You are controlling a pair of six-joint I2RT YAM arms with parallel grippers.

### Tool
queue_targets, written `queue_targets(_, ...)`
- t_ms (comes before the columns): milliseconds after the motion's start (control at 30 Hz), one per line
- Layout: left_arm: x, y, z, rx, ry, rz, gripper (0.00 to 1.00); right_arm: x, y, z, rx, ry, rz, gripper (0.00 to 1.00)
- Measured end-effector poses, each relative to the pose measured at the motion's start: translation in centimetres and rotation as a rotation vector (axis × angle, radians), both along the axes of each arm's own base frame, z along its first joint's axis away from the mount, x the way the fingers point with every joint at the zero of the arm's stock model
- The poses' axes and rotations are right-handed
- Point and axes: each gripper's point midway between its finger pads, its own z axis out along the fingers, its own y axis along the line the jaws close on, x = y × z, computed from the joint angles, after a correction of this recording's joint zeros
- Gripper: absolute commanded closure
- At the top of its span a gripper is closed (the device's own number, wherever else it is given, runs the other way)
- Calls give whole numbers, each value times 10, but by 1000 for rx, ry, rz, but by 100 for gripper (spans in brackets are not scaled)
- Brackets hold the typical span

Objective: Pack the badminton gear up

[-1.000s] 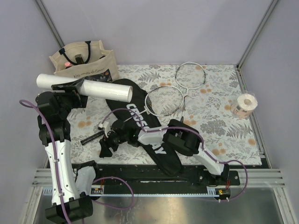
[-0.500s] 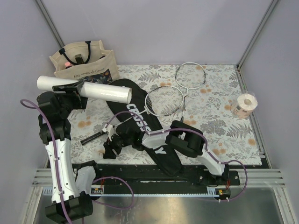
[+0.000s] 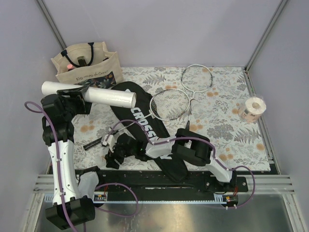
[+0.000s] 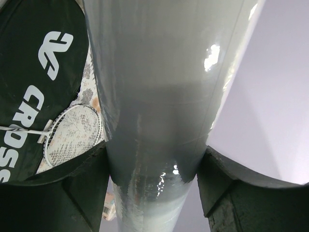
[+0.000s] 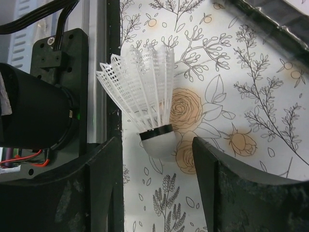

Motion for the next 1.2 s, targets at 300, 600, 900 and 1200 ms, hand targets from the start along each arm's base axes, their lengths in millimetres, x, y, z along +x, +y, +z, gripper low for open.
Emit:
queue_targets(300,1,2,-2,15,5,1,46,-1,8,-6,-24,-118,-50,58)
queue_targets(600,8,6,-13,30,38,-1,45,7,-73,-4,-77,-110,-258,72)
queue_targets(900,12,14,-21,58,60,15,46,45,-154,55,-59,-46,-707,70)
queue_targets(1200,13,33,-43,124,104,61,46,95,-213,27,-201,-30,-1081,61)
